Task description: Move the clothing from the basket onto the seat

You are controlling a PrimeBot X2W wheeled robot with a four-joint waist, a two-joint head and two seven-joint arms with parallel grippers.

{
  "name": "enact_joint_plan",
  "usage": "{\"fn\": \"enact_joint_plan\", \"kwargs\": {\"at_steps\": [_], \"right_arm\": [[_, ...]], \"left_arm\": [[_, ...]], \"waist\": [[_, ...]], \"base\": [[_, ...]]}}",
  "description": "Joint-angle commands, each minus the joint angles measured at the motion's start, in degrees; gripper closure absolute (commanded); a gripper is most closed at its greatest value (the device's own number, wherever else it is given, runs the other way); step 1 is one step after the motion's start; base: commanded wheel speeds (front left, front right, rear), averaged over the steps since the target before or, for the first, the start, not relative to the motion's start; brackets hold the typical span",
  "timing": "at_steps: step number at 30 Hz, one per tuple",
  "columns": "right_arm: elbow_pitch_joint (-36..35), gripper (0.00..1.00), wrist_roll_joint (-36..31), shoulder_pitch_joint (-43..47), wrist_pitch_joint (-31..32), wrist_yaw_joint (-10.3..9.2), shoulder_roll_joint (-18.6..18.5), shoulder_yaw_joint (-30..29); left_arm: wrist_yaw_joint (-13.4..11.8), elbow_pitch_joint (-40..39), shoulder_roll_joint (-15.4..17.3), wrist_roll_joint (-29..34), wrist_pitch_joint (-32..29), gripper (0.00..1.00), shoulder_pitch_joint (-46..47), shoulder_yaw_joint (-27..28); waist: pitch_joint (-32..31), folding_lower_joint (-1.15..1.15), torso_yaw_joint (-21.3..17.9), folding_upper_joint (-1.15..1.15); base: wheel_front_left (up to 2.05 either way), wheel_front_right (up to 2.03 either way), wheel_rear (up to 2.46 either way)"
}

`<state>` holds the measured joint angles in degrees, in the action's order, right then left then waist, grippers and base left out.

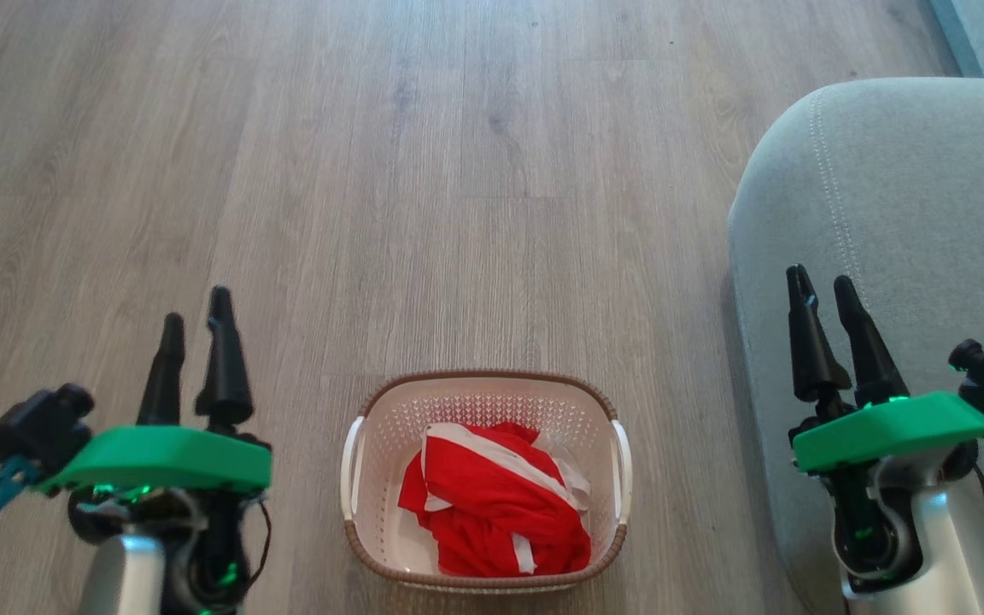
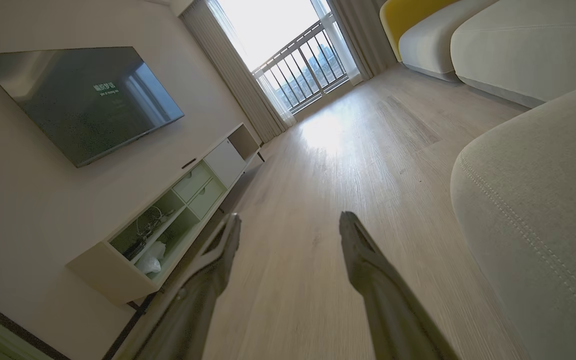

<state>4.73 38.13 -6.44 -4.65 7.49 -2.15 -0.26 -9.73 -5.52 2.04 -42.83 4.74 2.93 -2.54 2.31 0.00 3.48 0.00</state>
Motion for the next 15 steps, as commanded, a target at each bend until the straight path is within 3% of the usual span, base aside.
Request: {"fn": "enact_joint_plan", "kwargs": {"at_steps": [1,7,15], "right_arm": [[-2.8,0.00,-1.9,-3.3,-0.9,0.00,-0.6,1.0],[-2.2,0.00,-6.4,-3.2,-1.9,0.00,-0.9,2.5],[0.5,0.00,-11.2,-3.1,-3.3,0.00,-1.1,4.3]], "left_arm": [[-0.4,-3.0,0.5,2.0,0.8,0.00,3.3,0.3],[-4.3,-3.3,2.2,8.8,1.8,0.00,3.5,-5.1],[-13.0,-3.2,6.2,15.2,3.2,0.00,4.6,-13.7]], "waist": [[0.0,0.00,0.1,0.00],[0.0,0.00,0.3,0.00],[-0.1,0.00,0.6,0.00]], "base": [[0.00,0.00,0.00],[0.00,0.00,0.00],[0.00,0.00,0.00]]}}
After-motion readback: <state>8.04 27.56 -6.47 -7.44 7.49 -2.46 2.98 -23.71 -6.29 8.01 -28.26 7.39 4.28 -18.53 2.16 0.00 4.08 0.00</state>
